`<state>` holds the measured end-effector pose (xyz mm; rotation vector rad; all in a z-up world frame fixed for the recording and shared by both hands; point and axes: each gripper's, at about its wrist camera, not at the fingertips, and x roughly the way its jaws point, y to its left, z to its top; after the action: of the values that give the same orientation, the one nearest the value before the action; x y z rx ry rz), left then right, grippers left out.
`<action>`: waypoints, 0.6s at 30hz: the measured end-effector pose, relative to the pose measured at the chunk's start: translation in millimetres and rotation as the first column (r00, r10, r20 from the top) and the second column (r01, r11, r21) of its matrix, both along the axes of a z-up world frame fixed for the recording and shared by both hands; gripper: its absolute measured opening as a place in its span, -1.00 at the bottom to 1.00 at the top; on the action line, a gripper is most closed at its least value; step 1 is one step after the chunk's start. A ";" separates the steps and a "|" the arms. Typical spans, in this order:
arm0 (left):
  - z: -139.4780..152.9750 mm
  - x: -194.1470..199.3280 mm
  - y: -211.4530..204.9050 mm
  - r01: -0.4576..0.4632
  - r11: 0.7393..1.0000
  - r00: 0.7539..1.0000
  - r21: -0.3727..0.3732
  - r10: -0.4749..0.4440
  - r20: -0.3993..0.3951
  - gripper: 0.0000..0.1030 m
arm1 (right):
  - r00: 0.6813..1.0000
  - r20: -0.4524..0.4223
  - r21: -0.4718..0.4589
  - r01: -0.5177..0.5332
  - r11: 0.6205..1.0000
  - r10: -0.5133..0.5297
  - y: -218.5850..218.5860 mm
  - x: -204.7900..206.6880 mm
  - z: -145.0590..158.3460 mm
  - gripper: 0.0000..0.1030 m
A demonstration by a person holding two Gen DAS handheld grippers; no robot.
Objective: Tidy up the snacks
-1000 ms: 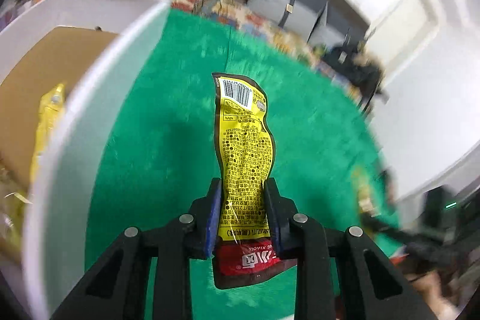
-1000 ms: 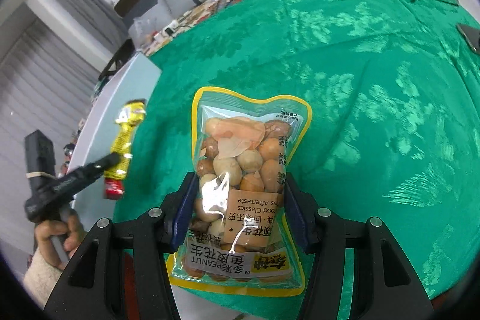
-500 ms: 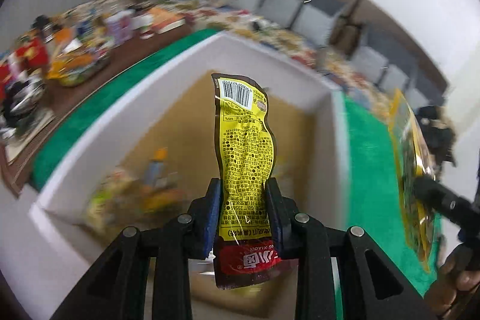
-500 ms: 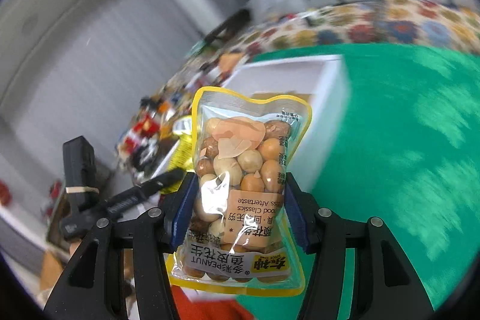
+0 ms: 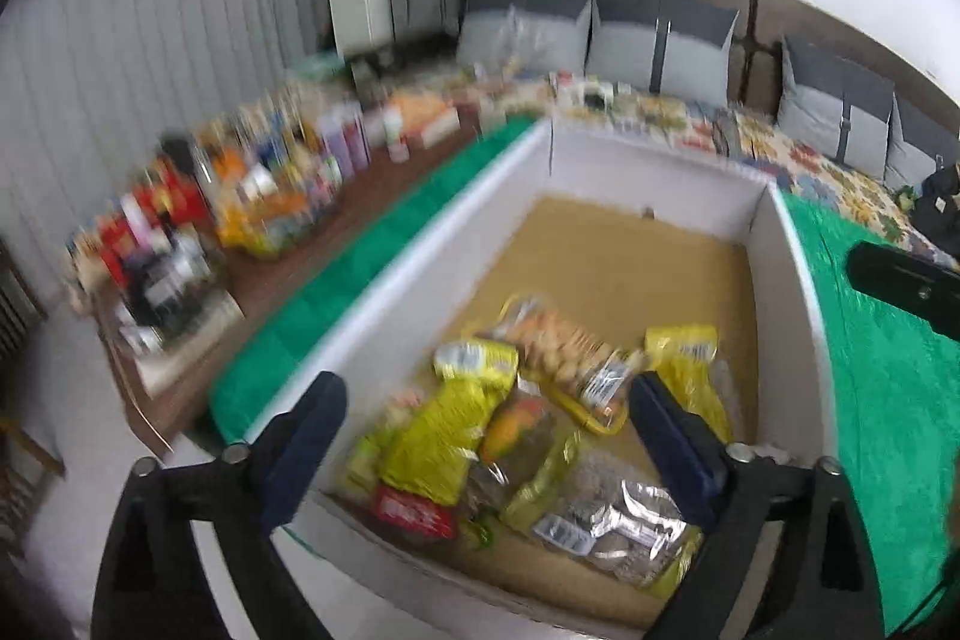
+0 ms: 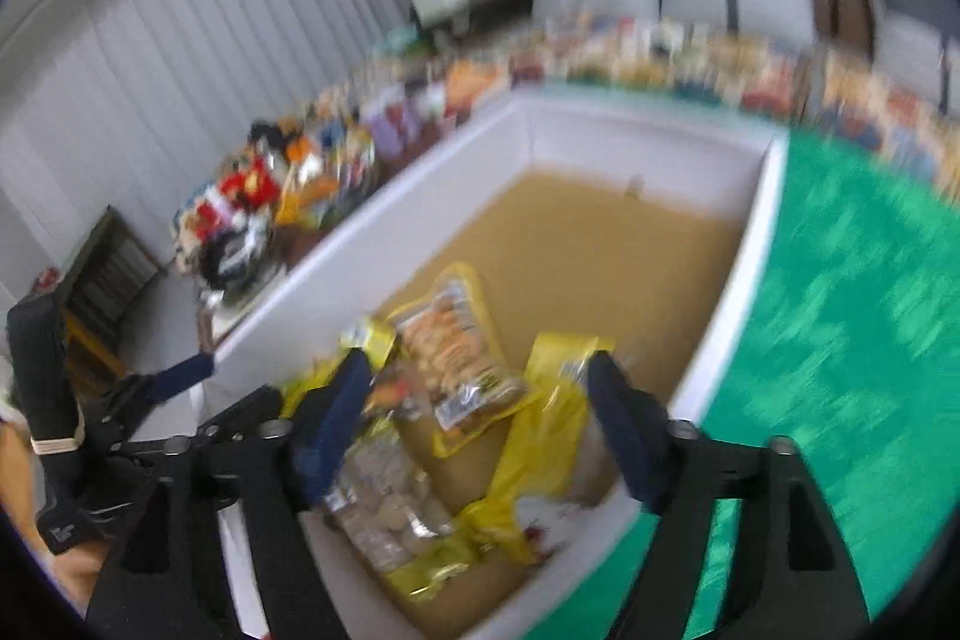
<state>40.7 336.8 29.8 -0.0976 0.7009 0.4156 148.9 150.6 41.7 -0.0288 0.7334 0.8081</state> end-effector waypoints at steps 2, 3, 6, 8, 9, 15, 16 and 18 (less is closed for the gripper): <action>16.9 -7.0 -5.8 -0.024 0.998 0.998 0.058 0.020 0.062 1.00 | 0.999 0.044 -0.033 0.009 0.999 -0.008 -9.4 -7.7 14.1 0.70; 26.0 -11.6 -7.5 -0.047 0.996 0.995 0.081 0.040 0.086 1.00 | 0.999 0.049 -0.069 0.014 0.998 -0.011 -15.1 -11.5 18.3 0.70; 42.6 -15.3 -4.0 -0.072 0.997 0.996 0.041 0.070 0.062 1.00 | 0.997 0.074 -0.093 0.041 0.995 -0.034 -28.6 -23.2 24.1 0.70; 48.8 -19.0 -1.6 -0.062 0.998 0.996 -0.025 0.063 0.063 1.00 | 0.995 0.090 -0.094 0.045 0.995 -0.037 -30.7 -32.1 25.1 0.70; 50.6 -20.6 -0.7 -0.068 0.997 0.995 -0.038 0.071 0.068 1.00 | 0.995 0.096 -0.101 0.044 0.994 -0.034 -30.7 -36.5 26.5 0.70; 56.0 -31.1 -7.1 -0.150 0.988 0.988 0.040 0.148 0.050 1.00 | 0.997 0.073 -0.136 0.010 0.991 0.000 -18.7 -55.3 26.1 0.70; 56.2 -31.6 -6.7 -0.156 0.987 0.987 0.050 0.154 0.042 1.00 | 0.997 0.072 -0.136 0.010 0.991 0.000 -17.3 -56.4 25.6 0.70; 55.7 -32.7 -5.9 -0.163 0.984 0.986 0.065 0.162 0.028 1.00 | 0.998 0.059 -0.156 0.020 0.988 -0.011 -14.2 -57.8 24.7 0.70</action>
<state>8.0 330.9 85.5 -0.0962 0.6579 0.5935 91.1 136.3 66.4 -0.1871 0.7401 0.7304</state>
